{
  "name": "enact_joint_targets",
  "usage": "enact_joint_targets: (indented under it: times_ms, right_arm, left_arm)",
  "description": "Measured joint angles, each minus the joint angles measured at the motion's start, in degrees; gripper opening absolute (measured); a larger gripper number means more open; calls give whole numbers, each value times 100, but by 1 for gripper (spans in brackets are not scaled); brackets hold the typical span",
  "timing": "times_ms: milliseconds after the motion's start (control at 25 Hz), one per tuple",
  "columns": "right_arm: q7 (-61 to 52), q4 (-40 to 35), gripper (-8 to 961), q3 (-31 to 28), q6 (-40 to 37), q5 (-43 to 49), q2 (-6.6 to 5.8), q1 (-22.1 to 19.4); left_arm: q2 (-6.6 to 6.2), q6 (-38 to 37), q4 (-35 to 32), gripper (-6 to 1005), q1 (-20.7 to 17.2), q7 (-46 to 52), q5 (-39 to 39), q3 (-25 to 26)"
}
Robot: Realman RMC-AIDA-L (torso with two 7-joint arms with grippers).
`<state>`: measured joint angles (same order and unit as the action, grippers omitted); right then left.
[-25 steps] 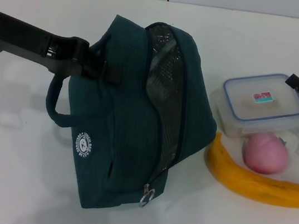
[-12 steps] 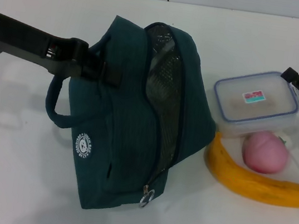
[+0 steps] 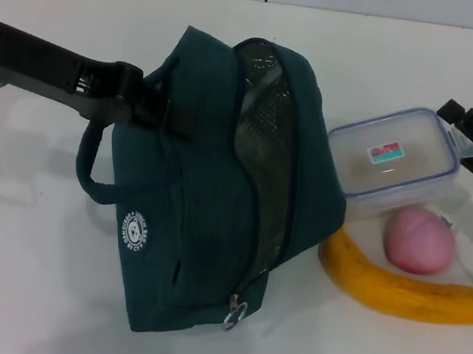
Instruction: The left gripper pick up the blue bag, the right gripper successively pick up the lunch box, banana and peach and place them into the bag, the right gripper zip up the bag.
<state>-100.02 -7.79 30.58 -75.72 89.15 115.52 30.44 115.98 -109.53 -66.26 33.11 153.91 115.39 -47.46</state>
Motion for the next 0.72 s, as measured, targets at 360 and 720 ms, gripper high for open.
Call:
enact_joint_targets:
  times_ms: [360, 720]
  right_arm:
    - [-133, 183, 630, -52, -56, -13, 34, 140]
    - [-221, 244, 474, -72, -129, -100, 37, 146]
  left_arm:
    - [3, 0, 0, 41, -7, -34, -123, -53]
    - [-1, 9, 60, 41, 10, -59, -123, -53]
